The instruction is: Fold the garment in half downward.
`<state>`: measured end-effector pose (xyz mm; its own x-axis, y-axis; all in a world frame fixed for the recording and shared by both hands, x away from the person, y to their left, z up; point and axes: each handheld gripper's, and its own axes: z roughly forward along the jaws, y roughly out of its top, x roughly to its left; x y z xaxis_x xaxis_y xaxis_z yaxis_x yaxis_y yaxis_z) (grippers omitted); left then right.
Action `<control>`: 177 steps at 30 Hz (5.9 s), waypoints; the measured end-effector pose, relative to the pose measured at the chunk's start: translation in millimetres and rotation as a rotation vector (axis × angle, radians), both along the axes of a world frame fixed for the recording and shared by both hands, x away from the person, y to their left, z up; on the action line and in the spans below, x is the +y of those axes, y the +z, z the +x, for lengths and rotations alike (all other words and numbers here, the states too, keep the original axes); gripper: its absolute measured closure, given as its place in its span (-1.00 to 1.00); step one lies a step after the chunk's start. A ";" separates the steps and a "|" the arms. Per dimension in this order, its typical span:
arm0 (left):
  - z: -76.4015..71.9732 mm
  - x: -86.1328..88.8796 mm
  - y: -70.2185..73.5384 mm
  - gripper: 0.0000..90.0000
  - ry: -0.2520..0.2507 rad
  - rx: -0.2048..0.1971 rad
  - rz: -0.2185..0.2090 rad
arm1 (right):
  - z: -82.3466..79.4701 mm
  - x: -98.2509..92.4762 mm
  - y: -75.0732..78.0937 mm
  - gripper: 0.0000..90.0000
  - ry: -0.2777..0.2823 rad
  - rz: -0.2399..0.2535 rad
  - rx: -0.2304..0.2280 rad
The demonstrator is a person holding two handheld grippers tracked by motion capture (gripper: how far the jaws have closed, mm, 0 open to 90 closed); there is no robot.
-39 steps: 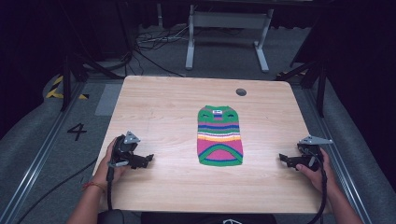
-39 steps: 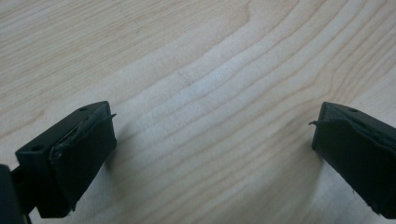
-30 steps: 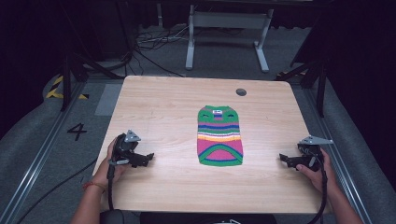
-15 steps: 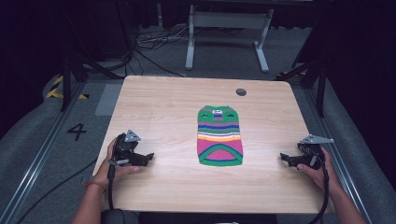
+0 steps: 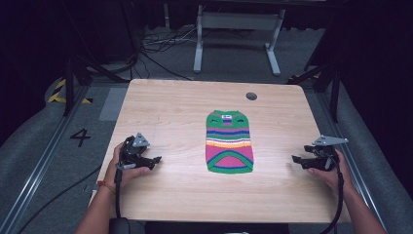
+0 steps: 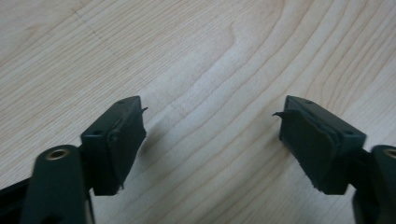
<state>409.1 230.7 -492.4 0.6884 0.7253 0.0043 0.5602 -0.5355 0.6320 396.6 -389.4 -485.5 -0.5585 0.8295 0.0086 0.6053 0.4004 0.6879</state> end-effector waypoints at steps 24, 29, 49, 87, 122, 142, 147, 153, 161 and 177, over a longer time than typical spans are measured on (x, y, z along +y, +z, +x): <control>71.0 -84.1 22.7 -0.23 -0.069 -0.050 -0.054 | 71.2 51.4 39.1 -0.01 0.109 0.041 -0.073; 82.1 -91.9 23.9 -0.24 -0.049 -0.057 -0.049 | 85.3 68.3 40.8 0.03 0.129 0.050 -0.075; 133.9 -137.5 21.8 -0.21 0.001 -0.049 -0.055 | 140.6 131.7 24.2 0.15 0.171 0.046 -0.053; 155.7 -191.6 -14.7 -0.19 0.056 -0.027 -0.082 | 168.9 162.0 -15.8 0.54 0.130 0.038 0.039; 97.7 -174.6 42.5 0.84 -0.205 -0.189 -0.105 | 111.3 151.0 38.1 0.86 0.326 0.125 -0.132; 40.3 -163.2 51.1 0.78 -0.352 -0.264 -0.072 | 60.7 149.0 46.0 0.80 0.501 0.114 -0.157; 24.4 -163.0 43.8 0.77 -0.392 -0.263 -0.043 | 44.2 151.6 39.8 0.80 0.558 0.088 -0.147; 9.6 -161.5 35.2 0.76 -0.445 -0.232 0.002 | 30.6 150.6 30.2 0.80 0.593 0.050 -0.125; -5.8 -159.6 27.0 0.74 -0.492 -0.176 0.038 | 14.6 148.6 25.0 0.73 0.638 0.057 -0.106; -18.0 -137.1 28.1 0.45 -0.434 -0.138 0.046 | -11.8 136.6 24.8 0.41 0.625 0.043 -0.103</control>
